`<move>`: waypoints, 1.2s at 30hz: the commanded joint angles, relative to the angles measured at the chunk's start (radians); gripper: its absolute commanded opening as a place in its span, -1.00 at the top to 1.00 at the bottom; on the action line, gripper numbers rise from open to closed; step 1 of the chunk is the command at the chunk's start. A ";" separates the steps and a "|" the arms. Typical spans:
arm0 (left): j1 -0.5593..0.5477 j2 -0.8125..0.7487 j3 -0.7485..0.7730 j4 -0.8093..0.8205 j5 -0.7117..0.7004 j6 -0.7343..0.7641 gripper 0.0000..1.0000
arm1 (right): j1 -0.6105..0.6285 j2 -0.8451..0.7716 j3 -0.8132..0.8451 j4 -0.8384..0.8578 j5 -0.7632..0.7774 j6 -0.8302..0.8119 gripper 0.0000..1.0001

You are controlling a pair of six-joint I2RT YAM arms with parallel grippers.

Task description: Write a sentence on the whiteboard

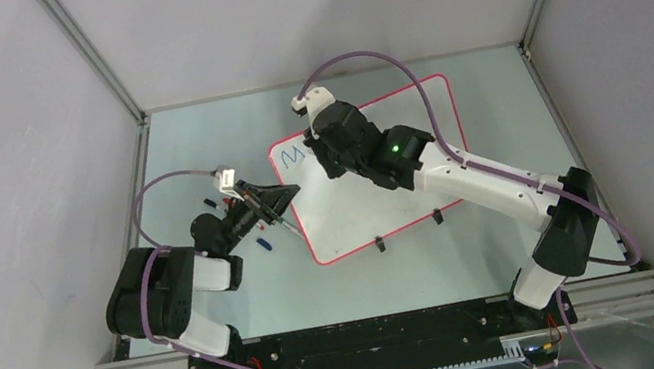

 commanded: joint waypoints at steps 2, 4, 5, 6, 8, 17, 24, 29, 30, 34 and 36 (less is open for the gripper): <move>0.002 0.007 0.028 0.050 0.009 0.035 0.82 | 0.004 0.005 0.051 0.021 0.047 -0.019 1.00; 0.002 0.007 0.028 0.050 0.010 0.035 0.82 | 0.003 0.005 0.052 0.022 0.050 -0.020 1.00; 0.003 0.006 0.028 0.050 0.010 0.035 0.83 | 0.002 0.006 0.053 0.022 0.051 -0.020 1.00; 0.003 0.006 0.028 0.050 0.011 0.035 0.83 | 0.003 0.009 0.055 0.023 0.051 -0.020 1.00; 0.003 0.008 0.028 0.050 0.011 0.035 0.83 | 0.003 0.013 0.061 0.023 0.055 -0.020 1.00; 0.001 0.008 0.029 0.051 0.013 0.036 0.90 | 0.001 0.035 0.091 0.015 0.059 -0.021 1.00; 0.000 0.008 0.028 0.050 0.013 0.037 0.92 | -0.003 0.041 0.093 0.011 0.070 -0.021 1.00; 0.001 0.009 0.029 0.050 0.014 0.037 0.92 | -0.007 0.041 0.093 0.007 0.076 -0.021 1.00; 0.001 0.008 0.029 0.050 0.015 0.037 0.92 | -0.009 0.041 0.094 0.007 0.074 -0.019 1.00; 0.001 0.008 0.029 0.050 0.014 0.038 0.93 | -0.011 0.045 0.095 0.004 0.069 -0.018 1.00; -0.001 0.008 0.029 0.050 0.016 0.038 0.93 | -0.012 0.048 0.097 0.005 0.068 -0.018 1.00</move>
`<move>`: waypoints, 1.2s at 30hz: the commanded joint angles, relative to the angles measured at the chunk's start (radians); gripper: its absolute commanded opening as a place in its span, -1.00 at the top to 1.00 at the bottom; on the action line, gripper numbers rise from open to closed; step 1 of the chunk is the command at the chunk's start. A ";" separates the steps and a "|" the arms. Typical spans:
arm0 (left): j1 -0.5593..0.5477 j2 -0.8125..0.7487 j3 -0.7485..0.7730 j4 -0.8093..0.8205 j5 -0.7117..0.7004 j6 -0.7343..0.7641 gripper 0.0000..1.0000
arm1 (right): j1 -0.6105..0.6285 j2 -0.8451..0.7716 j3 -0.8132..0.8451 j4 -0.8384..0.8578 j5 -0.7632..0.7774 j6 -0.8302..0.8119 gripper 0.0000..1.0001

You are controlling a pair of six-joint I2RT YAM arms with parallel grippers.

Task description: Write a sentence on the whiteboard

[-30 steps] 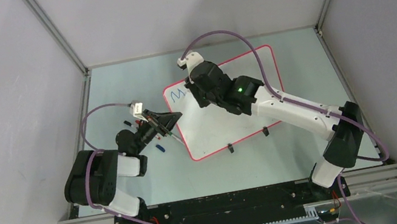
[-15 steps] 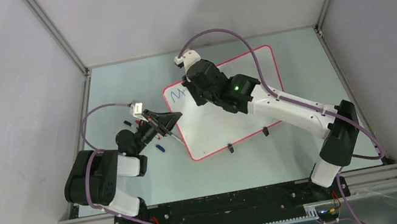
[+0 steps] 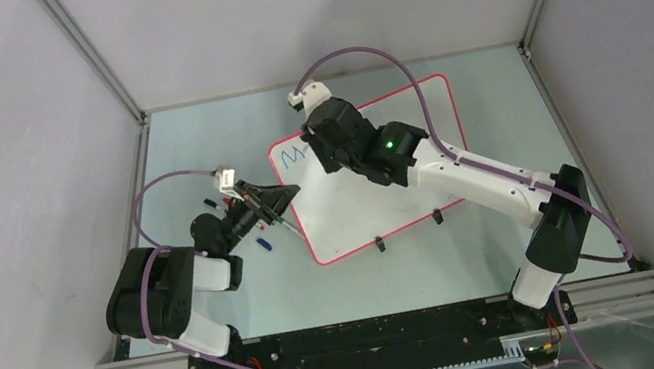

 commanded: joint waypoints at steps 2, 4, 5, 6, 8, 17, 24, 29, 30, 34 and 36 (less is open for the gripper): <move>-0.002 0.009 0.029 0.049 0.011 0.041 0.93 | -0.005 0.012 0.053 0.009 0.016 -0.005 1.00; -0.002 0.007 0.029 0.049 0.012 0.042 0.94 | -0.006 0.017 0.056 0.009 0.016 -0.005 1.00; -0.003 0.007 0.029 0.049 0.011 0.042 0.94 | -0.007 0.019 0.056 0.008 0.016 -0.005 1.00; -0.002 0.006 0.029 0.049 0.011 0.043 0.94 | -0.007 0.021 0.060 0.006 0.016 -0.004 1.00; -0.003 0.008 0.029 0.049 0.011 0.044 0.95 | -0.009 0.026 0.064 0.001 0.016 -0.005 1.00; -0.005 0.007 0.029 0.049 0.013 0.045 0.96 | -0.008 0.034 0.077 -0.004 -0.014 -0.003 1.00; -0.005 0.007 0.030 0.049 0.015 0.045 0.96 | -0.009 0.049 0.092 -0.028 -0.046 -0.006 1.00; -0.005 0.007 0.031 0.049 0.016 0.045 0.97 | -0.009 0.052 0.098 -0.044 -0.062 -0.005 1.00; -0.005 0.007 0.031 0.049 0.015 0.045 0.98 | -0.009 0.052 0.097 -0.047 -0.063 -0.004 1.00; -0.005 0.008 0.031 0.049 0.016 0.045 0.98 | -0.009 0.051 0.092 -0.061 -0.065 0.001 1.00; -0.007 0.007 0.031 0.049 0.016 0.045 0.98 | -0.009 0.046 0.083 -0.064 -0.067 0.005 1.00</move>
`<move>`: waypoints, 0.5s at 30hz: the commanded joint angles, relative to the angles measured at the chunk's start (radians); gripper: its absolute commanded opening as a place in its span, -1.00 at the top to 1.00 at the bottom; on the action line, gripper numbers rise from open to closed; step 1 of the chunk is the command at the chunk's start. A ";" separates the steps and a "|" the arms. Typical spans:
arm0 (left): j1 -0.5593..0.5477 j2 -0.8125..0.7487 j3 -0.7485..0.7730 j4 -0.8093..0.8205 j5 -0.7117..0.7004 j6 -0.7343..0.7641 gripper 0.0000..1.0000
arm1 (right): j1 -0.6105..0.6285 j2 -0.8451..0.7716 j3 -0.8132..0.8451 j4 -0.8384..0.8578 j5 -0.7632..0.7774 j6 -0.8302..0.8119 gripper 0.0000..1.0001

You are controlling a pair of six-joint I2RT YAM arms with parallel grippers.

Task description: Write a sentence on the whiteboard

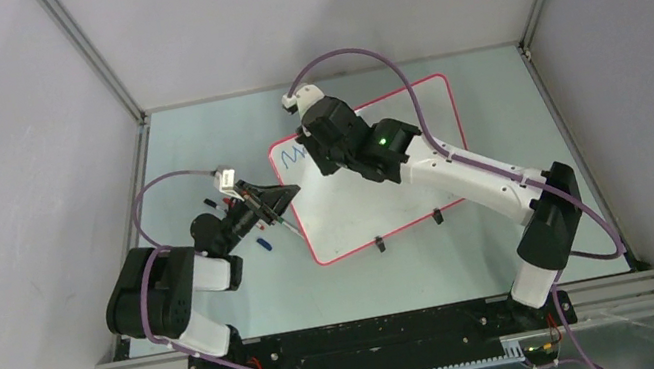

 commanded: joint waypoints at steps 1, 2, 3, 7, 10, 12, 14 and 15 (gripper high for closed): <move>-0.006 0.007 0.032 0.050 0.013 0.045 0.98 | -0.003 -0.002 0.027 -0.016 -0.006 0.004 1.00; -0.006 0.007 0.031 0.050 0.012 0.045 0.98 | -0.004 -0.005 0.020 -0.016 -0.005 0.005 1.00; -0.006 0.008 0.032 0.050 0.012 0.045 0.99 | -0.004 -0.010 0.016 -0.017 -0.005 0.005 1.00; -0.007 0.007 0.031 0.050 0.013 0.046 0.99 | -0.006 -0.018 0.002 -0.021 0.005 0.008 1.00; -0.007 0.007 0.031 0.050 0.013 0.045 0.99 | -0.010 -0.023 -0.005 -0.025 0.015 0.009 1.00; -0.007 0.007 0.031 0.050 0.012 0.045 0.99 | -0.012 -0.026 -0.006 -0.028 0.027 0.009 1.00; -0.007 0.007 0.031 0.050 0.013 0.045 0.99 | -0.014 -0.029 -0.007 -0.031 0.033 0.010 1.00; -0.007 0.007 0.031 0.050 0.013 0.045 0.99 | -0.016 -0.029 -0.007 -0.033 0.034 0.011 1.00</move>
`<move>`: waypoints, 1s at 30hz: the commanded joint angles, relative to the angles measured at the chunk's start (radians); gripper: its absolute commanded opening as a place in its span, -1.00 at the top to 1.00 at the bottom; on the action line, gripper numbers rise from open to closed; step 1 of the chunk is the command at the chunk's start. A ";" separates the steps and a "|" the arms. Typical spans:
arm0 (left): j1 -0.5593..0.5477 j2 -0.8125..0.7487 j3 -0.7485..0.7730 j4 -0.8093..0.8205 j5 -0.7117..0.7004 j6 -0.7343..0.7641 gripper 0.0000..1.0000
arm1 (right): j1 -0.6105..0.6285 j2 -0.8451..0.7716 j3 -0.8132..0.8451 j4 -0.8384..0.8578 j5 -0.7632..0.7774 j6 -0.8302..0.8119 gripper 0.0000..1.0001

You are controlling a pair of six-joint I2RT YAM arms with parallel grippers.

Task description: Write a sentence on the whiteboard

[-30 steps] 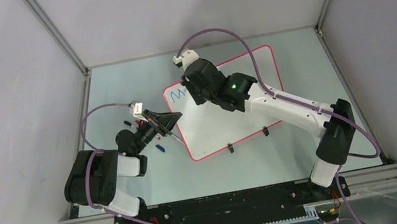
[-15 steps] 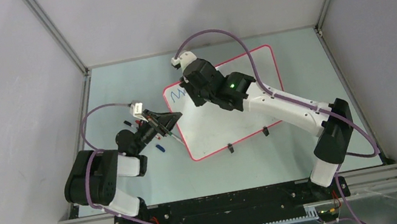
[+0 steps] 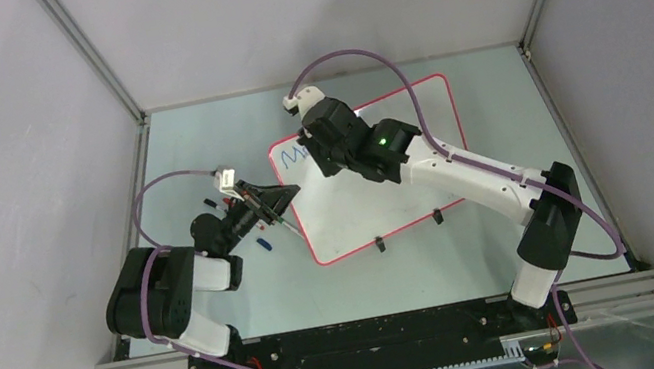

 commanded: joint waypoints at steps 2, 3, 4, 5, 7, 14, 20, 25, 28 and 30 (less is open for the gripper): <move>-0.007 0.007 0.030 0.050 0.013 0.045 0.99 | -0.016 -0.029 -0.004 -0.015 0.037 0.007 1.00; -0.006 0.007 0.030 0.050 0.013 0.046 0.99 | -0.017 -0.029 -0.005 -0.015 0.038 0.007 1.00; -0.006 0.008 0.030 0.050 0.012 0.046 0.99 | -0.018 -0.029 -0.004 -0.016 0.039 0.007 1.00; -0.006 0.007 0.030 0.050 0.012 0.046 1.00 | -0.018 -0.029 -0.005 -0.017 0.039 0.008 1.00; -0.006 0.008 0.030 0.050 0.013 0.047 1.00 | -0.019 -0.030 -0.003 -0.022 0.042 0.009 1.00; -0.007 0.007 0.031 0.050 0.012 0.046 1.00 | -0.025 -0.033 -0.002 -0.026 0.067 0.010 1.00; -0.007 0.008 0.030 0.050 0.013 0.046 1.00 | -0.033 -0.033 0.002 -0.019 0.075 0.015 1.00; -0.007 0.008 0.030 0.050 0.014 0.046 1.00 | -0.038 -0.029 0.016 -0.015 0.073 0.017 1.00; -0.008 0.008 0.031 0.050 0.014 0.047 1.00 | -0.040 -0.020 0.030 -0.017 0.069 0.017 1.00; -0.009 0.008 0.031 0.050 0.014 0.047 1.00 | -0.039 -0.012 0.041 -0.018 0.066 0.017 1.00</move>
